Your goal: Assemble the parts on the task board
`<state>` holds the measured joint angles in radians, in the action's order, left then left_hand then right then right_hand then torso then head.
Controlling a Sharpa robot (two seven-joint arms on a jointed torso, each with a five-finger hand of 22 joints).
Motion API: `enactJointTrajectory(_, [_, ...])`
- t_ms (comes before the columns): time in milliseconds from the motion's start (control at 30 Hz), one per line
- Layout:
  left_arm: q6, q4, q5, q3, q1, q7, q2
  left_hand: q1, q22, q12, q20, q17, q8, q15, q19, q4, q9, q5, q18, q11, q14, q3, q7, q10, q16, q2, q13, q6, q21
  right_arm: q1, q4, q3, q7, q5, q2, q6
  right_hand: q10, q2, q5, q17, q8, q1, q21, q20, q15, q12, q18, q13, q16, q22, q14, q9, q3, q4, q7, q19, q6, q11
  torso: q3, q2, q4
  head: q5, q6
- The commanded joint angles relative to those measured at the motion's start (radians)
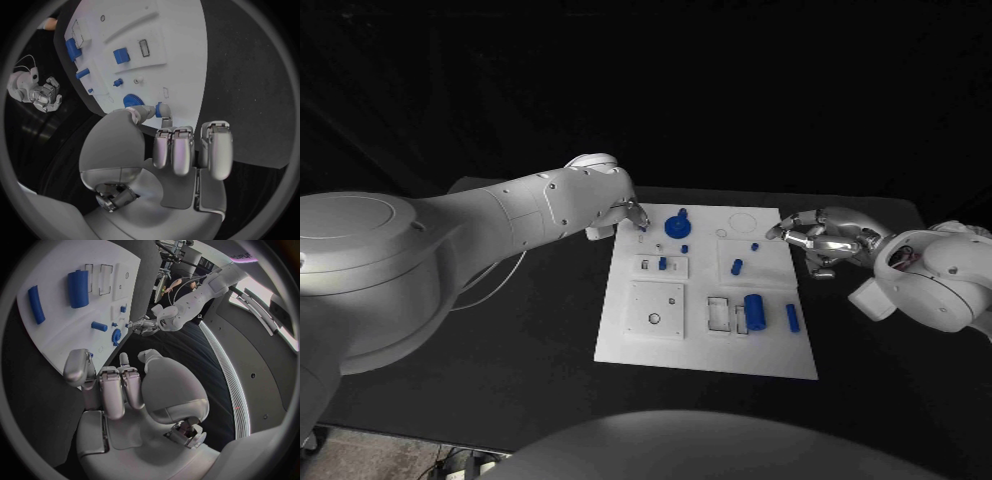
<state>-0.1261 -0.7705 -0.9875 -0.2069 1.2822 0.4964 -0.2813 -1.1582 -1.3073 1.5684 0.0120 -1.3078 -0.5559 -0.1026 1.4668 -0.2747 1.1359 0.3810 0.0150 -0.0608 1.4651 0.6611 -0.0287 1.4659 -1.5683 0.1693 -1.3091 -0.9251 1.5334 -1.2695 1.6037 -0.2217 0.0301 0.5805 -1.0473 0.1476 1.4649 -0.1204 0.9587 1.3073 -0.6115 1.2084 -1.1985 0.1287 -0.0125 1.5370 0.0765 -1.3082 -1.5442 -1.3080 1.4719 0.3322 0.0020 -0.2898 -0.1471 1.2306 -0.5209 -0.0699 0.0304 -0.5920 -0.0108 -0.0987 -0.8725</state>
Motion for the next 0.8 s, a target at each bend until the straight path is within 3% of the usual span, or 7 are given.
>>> enactJointTrajectory(33, [0.042,-0.050,-0.051,0.001,0.005,-0.036,-0.022,0.001,-0.242,0.002,-0.008,-0.263,-0.007,-0.010,0.081,-0.001,0.006,-0.006,-0.003,-0.010,0.106,0.010,0.034,0.105,-0.002,0.013,-0.262,-0.047,-0.005,0.001,0.001,0.000,-0.004,0.005,-0.003,-0.018,0.021,0.008,0.003,0.211,-0.005,0.001,0.005,-0.001,-0.002,0.000,0.020,-0.201,0.003,-0.136,0.045,0.001,0.006,-0.002,0.004,-0.006,-0.004,0.009,-0.0001,0.000,0.0006,0.000,0.000])
enactJointTrajectory(333, [0.066,-0.213,-0.119,-0.001,0.016,-0.009,-0.112,-0.002,-0.243,0.002,-0.014,-0.263,-0.014,-0.016,0.081,0.002,0.014,-0.015,-0.003,-0.017,0.106,0.021,0.042,0.105,-0.002,0.029,-0.262,-0.069,-0.005,0.005,0.002,0.000,-0.010,0.006,-0.013,-0.017,0.020,0.009,0.002,0.210,-0.005,0.000,0.006,-0.001,-0.002,0.000,0.020,-0.200,0.004,-0.136,0.045,0.001,0.009,-0.002,0.005,-0.007,-0.003,0.010,0.0002,0.001,0.0003,-0.002,0.000])
enactJointTrajectory(667, [0.111,-0.451,-0.157,-0.014,0.025,0.069,-0.243,-0.002,-0.243,0.002,-0.018,-0.263,-0.013,-0.020,0.080,-0.001,0.017,-0.029,-0.003,-0.021,0.106,0.032,0.046,0.105,-0.002,0.036,-0.262,-0.077,-0.006,0.016,0.005,-0.001,-0.012,0.006,-0.021,-0.014,0.020,0.011,0.001,0.210,-0.005,0.001,0.006,-0.001,-0.001,0.000,0.020,-0.201,0.004,-0.135,0.045,0.001,0.013,-0.001,0.006,-0.007,-0.002,0.011,0.0005,0.001,0.0012,0.003,0.000])
enactJointTrajectory(800, [0.123,-0.516,-0.159,-0.017,0.025,0.090,-0.276,0.000,-0.242,0.002,-0.019,-0.263,-0.010,-0.021,0.080,-0.004,0.017,-0.037,-0.003,-0.022,0.106,0.038,0.047,0.105,-0.002,0.038,-0.262,-0.079,-0.007,0.022,0.003,-0.001,-0.013,0.006,-0.021,-0.013,0.021,0.011,0.000,0.211,-0.005,0.001,0.006,-0.002,-0.001,0.000,0.020,-0.201,0.004,-0.135,0.045,0.002,0.015,-0.001,0.007,-0.007,-0.002,0.012,0.0022,0.002,0.0014,-0.001,0.000])
